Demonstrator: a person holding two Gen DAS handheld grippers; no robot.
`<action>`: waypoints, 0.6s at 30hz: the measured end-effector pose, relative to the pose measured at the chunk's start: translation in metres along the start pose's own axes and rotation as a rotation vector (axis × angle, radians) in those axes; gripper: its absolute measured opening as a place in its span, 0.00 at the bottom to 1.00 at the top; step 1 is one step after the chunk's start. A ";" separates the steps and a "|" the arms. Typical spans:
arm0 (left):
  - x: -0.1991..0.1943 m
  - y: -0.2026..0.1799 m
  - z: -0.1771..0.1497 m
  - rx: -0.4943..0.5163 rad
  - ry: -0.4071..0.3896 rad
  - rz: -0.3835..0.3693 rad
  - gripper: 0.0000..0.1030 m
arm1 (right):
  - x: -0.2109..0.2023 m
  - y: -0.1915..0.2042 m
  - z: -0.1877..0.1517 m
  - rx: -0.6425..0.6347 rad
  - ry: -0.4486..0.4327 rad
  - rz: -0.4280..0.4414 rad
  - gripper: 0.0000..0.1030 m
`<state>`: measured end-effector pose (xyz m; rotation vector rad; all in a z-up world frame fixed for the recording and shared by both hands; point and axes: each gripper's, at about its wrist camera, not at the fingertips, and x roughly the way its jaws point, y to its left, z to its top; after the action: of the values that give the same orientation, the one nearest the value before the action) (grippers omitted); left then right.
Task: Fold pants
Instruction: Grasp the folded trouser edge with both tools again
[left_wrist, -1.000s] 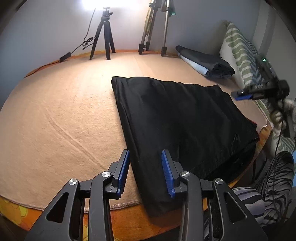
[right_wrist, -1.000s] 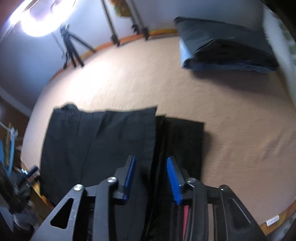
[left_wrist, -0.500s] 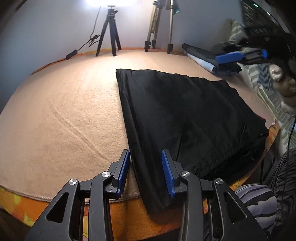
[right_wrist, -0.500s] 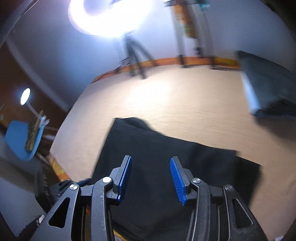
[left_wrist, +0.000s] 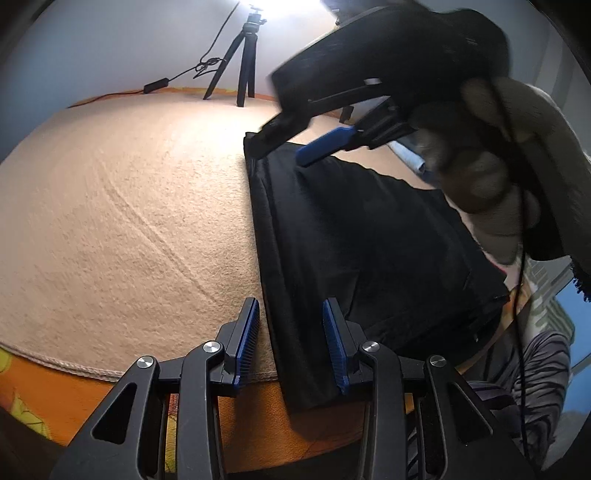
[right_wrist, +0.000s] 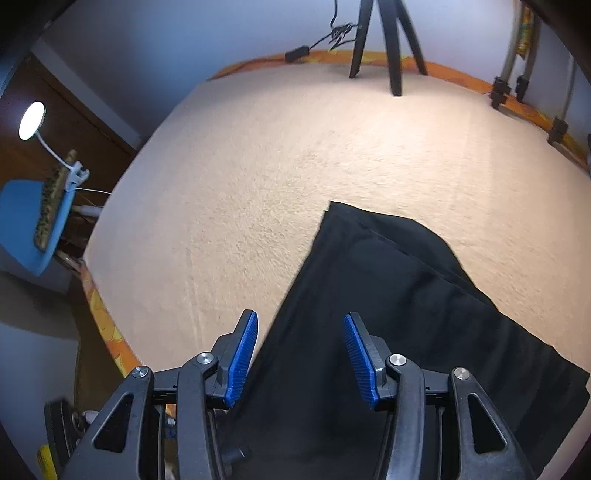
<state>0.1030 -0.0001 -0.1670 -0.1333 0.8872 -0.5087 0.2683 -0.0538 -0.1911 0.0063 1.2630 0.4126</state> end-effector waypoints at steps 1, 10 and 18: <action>0.000 0.001 0.000 -0.006 -0.003 -0.007 0.33 | 0.003 0.003 0.002 -0.006 0.007 -0.018 0.50; -0.001 0.010 0.000 -0.072 -0.022 -0.078 0.33 | 0.029 0.031 0.021 -0.051 0.090 -0.205 0.50; 0.000 0.007 0.004 -0.071 -0.019 -0.087 0.33 | 0.050 0.043 0.020 -0.085 0.150 -0.313 0.36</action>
<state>0.1088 0.0058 -0.1667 -0.2424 0.8838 -0.5563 0.2859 0.0062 -0.2214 -0.2962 1.3662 0.1974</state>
